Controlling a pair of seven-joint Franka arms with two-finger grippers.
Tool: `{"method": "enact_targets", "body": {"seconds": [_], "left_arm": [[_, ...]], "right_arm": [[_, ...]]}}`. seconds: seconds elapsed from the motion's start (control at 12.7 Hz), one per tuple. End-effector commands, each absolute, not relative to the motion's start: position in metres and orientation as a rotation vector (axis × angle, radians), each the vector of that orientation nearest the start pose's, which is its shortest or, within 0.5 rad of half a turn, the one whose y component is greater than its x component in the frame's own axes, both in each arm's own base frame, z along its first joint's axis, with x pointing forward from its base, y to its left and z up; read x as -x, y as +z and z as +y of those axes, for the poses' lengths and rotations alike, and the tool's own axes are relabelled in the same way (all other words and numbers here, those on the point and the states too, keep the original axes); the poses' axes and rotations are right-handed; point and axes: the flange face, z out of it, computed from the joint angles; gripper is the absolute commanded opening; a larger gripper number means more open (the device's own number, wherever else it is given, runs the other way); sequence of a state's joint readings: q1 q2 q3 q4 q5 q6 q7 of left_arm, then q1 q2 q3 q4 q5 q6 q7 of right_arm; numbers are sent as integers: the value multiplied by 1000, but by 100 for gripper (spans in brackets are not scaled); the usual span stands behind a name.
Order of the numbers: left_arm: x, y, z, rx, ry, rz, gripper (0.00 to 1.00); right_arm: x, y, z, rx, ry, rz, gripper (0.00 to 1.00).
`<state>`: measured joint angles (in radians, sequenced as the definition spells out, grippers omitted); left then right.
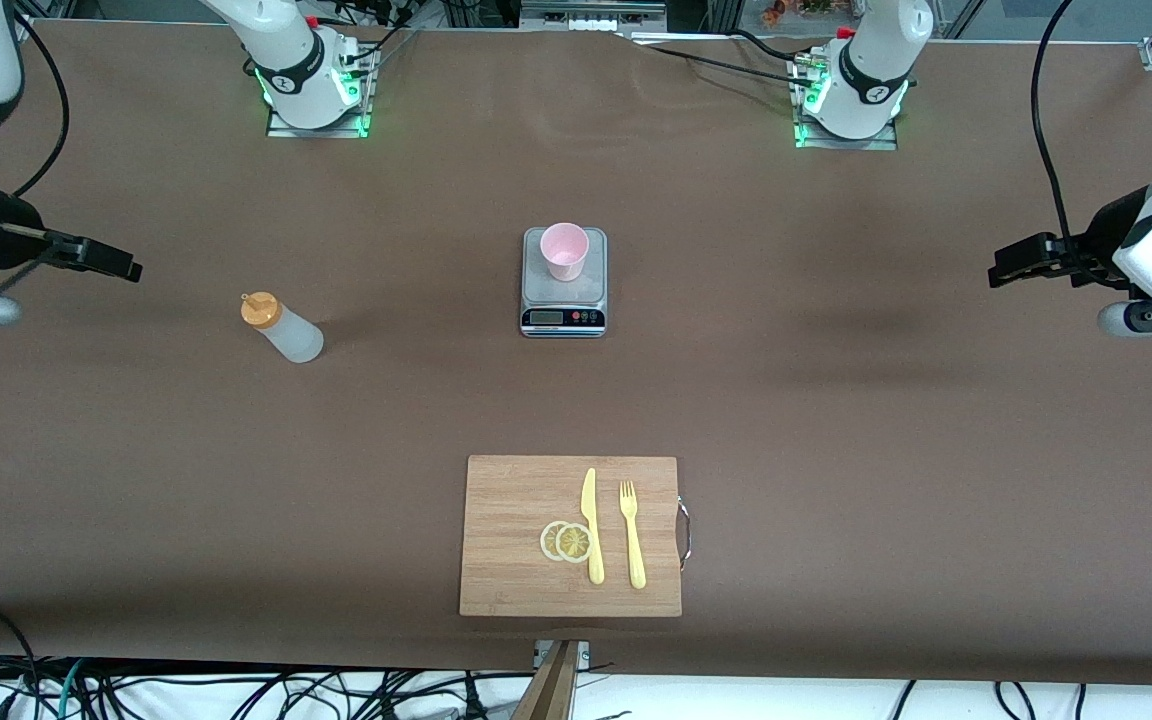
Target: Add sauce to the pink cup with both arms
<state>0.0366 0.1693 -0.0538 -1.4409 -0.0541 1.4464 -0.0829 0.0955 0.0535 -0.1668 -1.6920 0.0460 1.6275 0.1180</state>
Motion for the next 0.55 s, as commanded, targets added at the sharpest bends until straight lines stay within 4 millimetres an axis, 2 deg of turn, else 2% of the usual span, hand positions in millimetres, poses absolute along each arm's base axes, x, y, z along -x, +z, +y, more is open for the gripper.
{"method": "enact_targets", "body": {"seconds": [0.0, 0.08, 0.16, 0.32, 0.47], "left_arm": [[-593, 583, -13, 3183, 265, -66, 100], [-593, 583, -13, 3183, 265, -66, 100], [-593, 583, -13, 3183, 265, -66, 100], [-593, 583, -13, 3183, 265, -66, 100], [-593, 583, -13, 3183, 265, -66, 100]], "right_arm": [[-550, 590, -42, 3080, 33, 341, 100], [-552, 599, -51, 3077, -1, 332, 100], [-549, 603, -51, 3092, -1, 237, 100], [-547, 600, -52, 3092, 10, 114, 100], [-548, 600, -51, 3095, 13, 118, 100]]}}
